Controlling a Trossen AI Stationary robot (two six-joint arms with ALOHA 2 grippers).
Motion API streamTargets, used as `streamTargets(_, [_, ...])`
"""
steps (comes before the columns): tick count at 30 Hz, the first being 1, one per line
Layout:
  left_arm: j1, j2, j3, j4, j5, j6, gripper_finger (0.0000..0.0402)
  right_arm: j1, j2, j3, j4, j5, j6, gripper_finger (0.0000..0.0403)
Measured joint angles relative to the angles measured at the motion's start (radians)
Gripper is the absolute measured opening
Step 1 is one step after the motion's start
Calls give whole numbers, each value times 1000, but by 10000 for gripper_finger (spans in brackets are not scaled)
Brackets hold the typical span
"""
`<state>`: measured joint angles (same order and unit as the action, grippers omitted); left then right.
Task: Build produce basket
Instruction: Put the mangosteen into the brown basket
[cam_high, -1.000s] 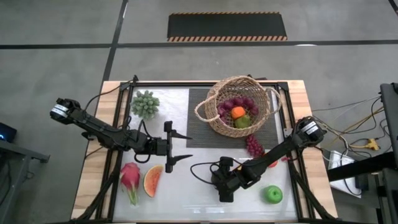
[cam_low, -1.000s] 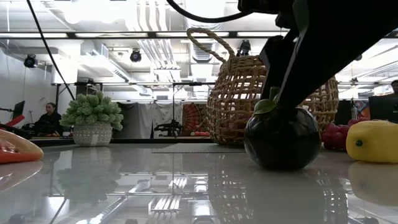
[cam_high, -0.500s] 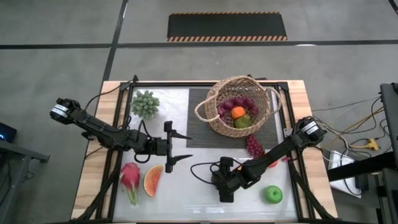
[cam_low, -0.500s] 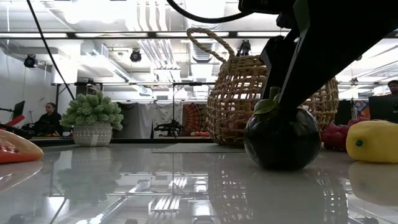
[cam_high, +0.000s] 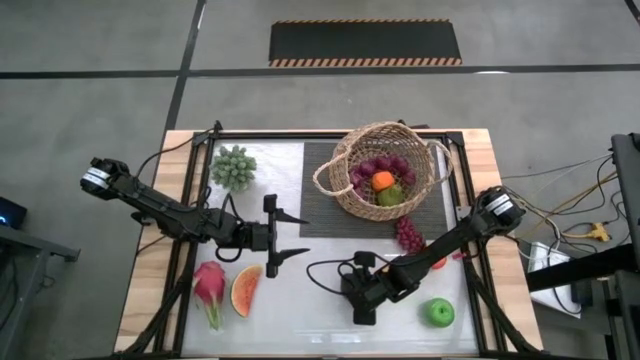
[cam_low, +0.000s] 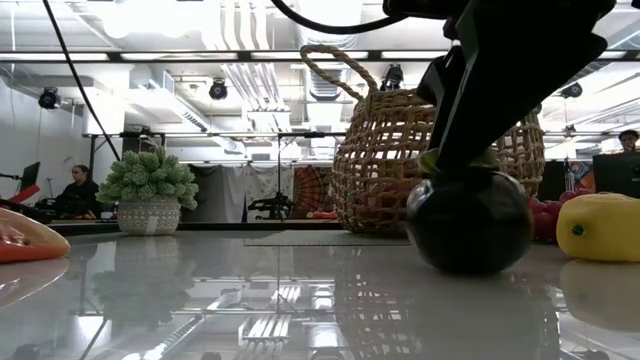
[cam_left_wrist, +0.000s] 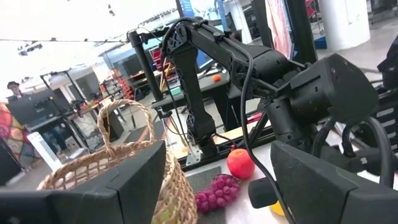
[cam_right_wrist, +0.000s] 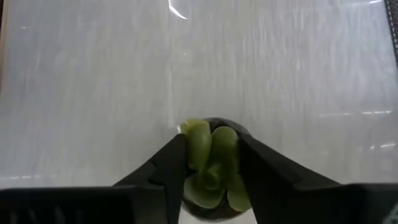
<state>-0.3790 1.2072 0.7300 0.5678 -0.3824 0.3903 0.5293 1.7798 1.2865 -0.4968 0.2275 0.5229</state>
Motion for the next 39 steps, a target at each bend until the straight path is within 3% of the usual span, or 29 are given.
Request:
streamTargets(16, [0, -17, 0, 1, -29, 90, 272, 0, -12, -1, -9, 8, -8, 77])
streamTargets(25, [0, -21, 0, -2, -46, 109, 272, 0, -64, -1, -26, 18, -44, 73])
streamTargets(35, [0, -98, -28, 0, -46, 194, 272, 0, -302, 5, -15, 33, -70, 70])
streamTargets(39, [0, -108, -69, 18, -46, 193, 272, -2, -417, 28, -18, 160, -71, 70])
